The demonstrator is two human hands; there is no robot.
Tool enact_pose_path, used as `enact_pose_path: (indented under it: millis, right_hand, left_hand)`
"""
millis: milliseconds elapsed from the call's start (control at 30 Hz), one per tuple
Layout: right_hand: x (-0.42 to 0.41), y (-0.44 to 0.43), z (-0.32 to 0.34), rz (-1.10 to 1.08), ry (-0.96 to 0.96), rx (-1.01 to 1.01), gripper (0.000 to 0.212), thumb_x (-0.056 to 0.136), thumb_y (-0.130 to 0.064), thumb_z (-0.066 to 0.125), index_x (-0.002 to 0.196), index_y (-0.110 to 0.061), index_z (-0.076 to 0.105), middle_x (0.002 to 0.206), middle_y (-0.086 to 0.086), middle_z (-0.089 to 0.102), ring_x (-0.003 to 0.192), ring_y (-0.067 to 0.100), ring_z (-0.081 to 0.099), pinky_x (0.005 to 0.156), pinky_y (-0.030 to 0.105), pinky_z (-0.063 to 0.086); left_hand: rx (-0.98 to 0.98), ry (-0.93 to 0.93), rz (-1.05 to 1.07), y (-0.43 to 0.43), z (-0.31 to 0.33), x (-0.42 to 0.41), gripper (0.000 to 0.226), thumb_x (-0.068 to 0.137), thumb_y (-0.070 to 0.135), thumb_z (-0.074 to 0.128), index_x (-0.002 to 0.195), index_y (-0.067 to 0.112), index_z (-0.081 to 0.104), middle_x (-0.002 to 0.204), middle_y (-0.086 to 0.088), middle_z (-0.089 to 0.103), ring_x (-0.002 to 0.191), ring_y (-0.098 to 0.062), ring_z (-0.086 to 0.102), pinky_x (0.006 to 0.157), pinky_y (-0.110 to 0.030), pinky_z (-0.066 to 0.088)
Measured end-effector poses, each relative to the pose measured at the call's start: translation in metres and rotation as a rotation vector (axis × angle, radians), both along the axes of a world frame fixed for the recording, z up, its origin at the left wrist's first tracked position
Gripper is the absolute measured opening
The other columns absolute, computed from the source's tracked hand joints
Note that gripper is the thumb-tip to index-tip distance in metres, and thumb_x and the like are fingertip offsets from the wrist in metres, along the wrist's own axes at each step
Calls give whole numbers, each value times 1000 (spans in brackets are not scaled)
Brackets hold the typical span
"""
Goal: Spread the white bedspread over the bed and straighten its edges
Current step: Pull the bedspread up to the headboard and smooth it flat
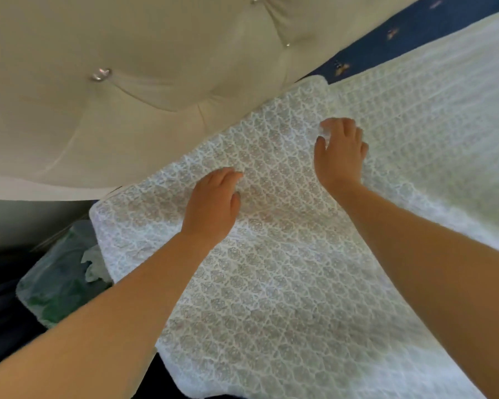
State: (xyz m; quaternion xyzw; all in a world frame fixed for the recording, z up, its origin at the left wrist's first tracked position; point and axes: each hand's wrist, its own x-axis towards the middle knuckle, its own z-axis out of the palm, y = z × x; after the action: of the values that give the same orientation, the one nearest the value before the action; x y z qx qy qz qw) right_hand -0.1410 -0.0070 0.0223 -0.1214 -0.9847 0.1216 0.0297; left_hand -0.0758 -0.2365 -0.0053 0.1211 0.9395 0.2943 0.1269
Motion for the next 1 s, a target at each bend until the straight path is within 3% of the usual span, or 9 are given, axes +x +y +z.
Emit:
enact_pose_path:
  millis: [100,233,333,400,533,633,700,867,1000]
  right_hand:
    - [-21,50,-1,-100,-61,-121,28,98,-17,38,123,-14,51,126,8,51,115,27,48,94,41,37]
    - [-49,85,-13,-152,-281,-320,30,99,-17,34,120,-12,54,116,11,56,89,26,57,69,31,43]
    - [-69,96,-29,-148,-425,-330,33,99,-14,34,129,-17,49,106,11,59,70,21,53,53,26,40]
    - [-82,102,-43,-166,-399,-342,37,99,-15,35,134,-20,42,100,12,59,61,17,51,45,25,36]
    - [-111,113,-59,-110,-348,-192,51,96,-10,37,142,-30,30,86,7,55,65,22,56,51,31,45]
    - [-142,126,-67,-44,-275,-81,56,97,-12,38,146,-34,23,98,9,55,80,26,57,67,40,51]
    - [-162,137,-70,-36,-253,-97,60,97,-13,39,148,-37,17,89,8,54,72,25,55,63,40,50]
    - [-201,159,-72,-70,-263,-30,23,96,-15,42,118,-15,47,100,19,60,86,35,59,70,42,49]
    - [-212,161,-76,-135,-92,-91,5,94,-8,40,93,-12,42,84,12,52,75,26,51,57,34,35]
  left_hand:
    - [-34,-26,-63,41,1,-26,44,99,19,44,143,14,40,152,-6,34,141,-22,28,116,-37,21]
    - [-56,-67,-104,83,-7,-61,49,101,25,41,148,18,29,159,-2,20,146,-19,16,119,-37,14]
    - [-38,-37,-99,113,-23,-90,48,99,26,44,145,15,34,155,-4,25,142,-23,25,115,-39,25]
    - [-63,14,-84,129,-37,-107,44,96,26,48,137,12,41,146,-9,33,132,-27,34,107,-42,35]
    - [-156,188,-44,140,-62,-131,25,89,28,55,111,15,52,119,-6,48,111,-28,44,91,-40,39]
    - [-246,277,-29,142,-70,-146,18,87,35,49,95,20,51,103,-3,50,96,-25,46,81,-37,35]
    - [-288,324,-48,143,-73,-155,19,86,37,47,89,19,49,94,-2,49,87,-24,45,77,-36,34]
    - [-308,388,-102,142,-76,-164,21,87,37,46,85,16,48,86,-3,47,81,-24,44,73,-38,36]
    - [-244,411,-69,141,-82,-159,28,86,34,53,105,13,55,106,-7,57,94,-25,50,82,-39,39]
